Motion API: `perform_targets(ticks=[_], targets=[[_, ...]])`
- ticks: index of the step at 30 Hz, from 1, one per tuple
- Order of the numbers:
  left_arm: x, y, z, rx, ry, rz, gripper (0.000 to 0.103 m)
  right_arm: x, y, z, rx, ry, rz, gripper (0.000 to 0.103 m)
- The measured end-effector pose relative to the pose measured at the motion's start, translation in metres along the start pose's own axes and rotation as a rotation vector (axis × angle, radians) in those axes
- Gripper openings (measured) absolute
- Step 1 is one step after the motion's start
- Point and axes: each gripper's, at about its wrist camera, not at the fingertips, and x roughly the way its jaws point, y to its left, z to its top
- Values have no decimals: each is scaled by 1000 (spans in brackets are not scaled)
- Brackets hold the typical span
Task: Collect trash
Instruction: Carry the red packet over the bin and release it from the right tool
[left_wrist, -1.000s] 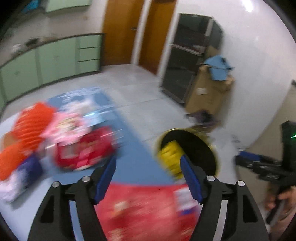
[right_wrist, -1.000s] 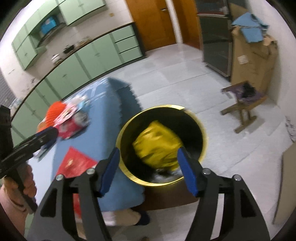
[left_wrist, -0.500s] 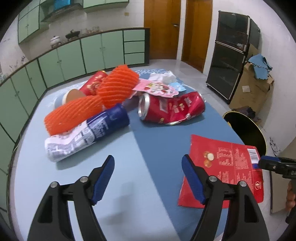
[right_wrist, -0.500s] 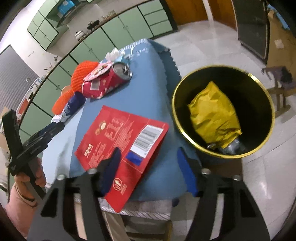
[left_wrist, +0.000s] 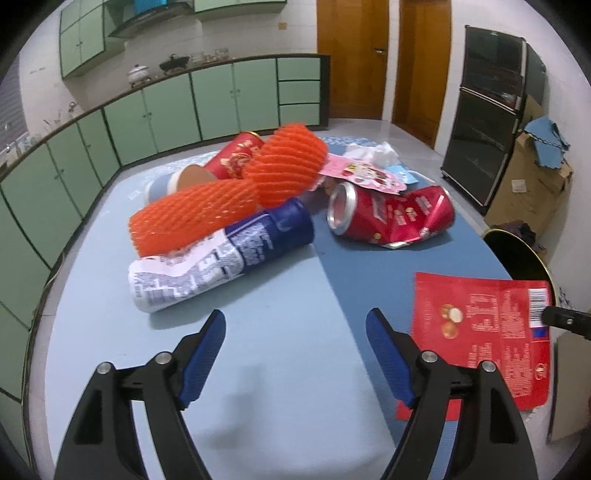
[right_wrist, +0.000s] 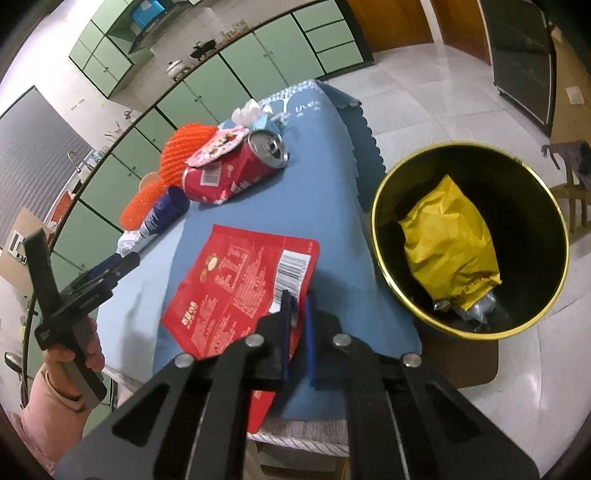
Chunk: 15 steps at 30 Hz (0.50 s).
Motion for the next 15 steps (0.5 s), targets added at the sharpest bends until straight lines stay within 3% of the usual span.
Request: perform_targets(ticks=[5, 15], targets=[[1, 9, 5, -25, -8, 23, 77, -19, -2, 8, -6, -48, 10, 1], [-2, -24, 41, 10, -65, -55, 77, -81, -27, 26, 20, -196, -49, 0]])
